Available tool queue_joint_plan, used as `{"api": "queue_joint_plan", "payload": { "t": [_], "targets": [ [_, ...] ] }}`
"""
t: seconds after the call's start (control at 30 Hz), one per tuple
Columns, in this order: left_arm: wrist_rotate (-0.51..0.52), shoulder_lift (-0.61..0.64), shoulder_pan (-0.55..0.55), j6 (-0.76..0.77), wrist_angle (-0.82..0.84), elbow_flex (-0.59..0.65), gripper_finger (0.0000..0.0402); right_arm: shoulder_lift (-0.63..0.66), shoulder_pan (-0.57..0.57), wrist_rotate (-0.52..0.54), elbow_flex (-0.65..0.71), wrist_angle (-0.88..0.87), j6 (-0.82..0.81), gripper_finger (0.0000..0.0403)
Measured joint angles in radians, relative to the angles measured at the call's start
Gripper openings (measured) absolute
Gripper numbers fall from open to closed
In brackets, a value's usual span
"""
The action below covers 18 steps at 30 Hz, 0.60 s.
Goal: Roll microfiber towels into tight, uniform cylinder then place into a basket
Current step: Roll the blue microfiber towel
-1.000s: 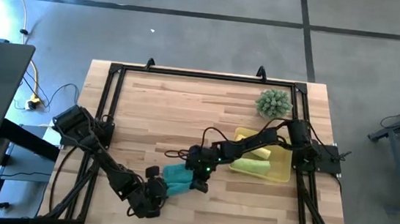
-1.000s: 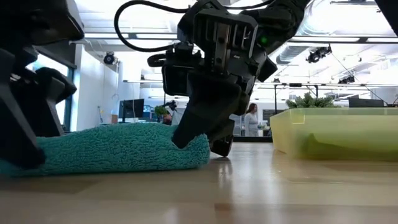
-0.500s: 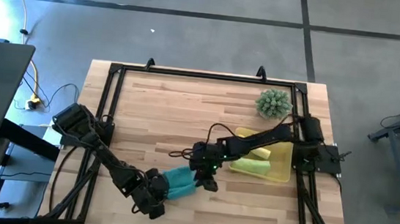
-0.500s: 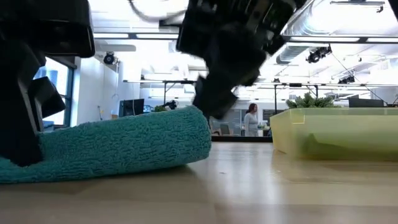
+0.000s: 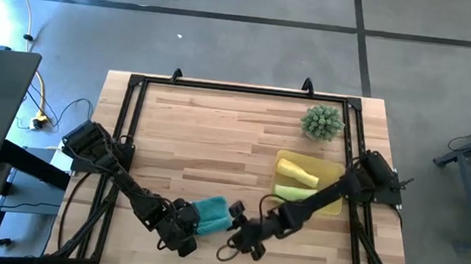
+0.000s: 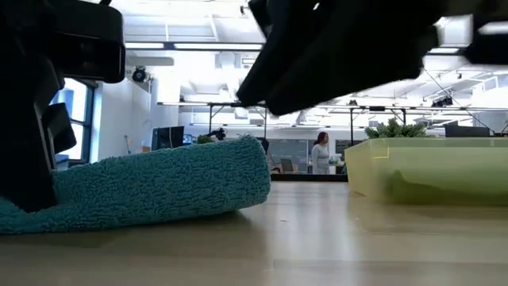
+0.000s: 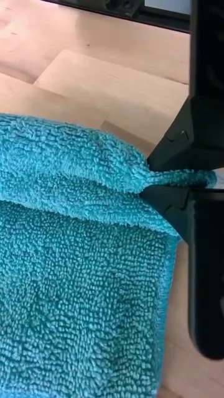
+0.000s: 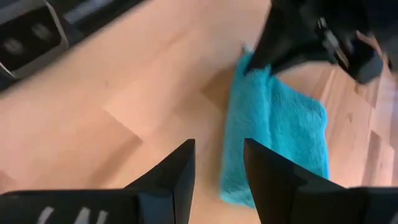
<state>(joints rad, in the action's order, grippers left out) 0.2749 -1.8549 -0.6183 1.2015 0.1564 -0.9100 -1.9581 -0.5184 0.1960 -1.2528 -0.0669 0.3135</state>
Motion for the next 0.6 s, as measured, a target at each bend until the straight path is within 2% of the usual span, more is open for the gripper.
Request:
{"api": "queue_joint_plan", "payload": {
  "t": [0.3, 0.6],
  "targets": [
    [-0.032, 0.002, 0.02, 0.001, -0.005, 0.001, 0.002, -0.073, -0.003, 0.037, -0.002, 0.079, 0.065, 0.0134],
    [-0.039, 0.002, 0.021, 0.0, -0.007, 0.001, 0.002, -0.121, 0.056, 0.012, -0.002, 0.086, 0.062, 0.0185]
  ]
}}
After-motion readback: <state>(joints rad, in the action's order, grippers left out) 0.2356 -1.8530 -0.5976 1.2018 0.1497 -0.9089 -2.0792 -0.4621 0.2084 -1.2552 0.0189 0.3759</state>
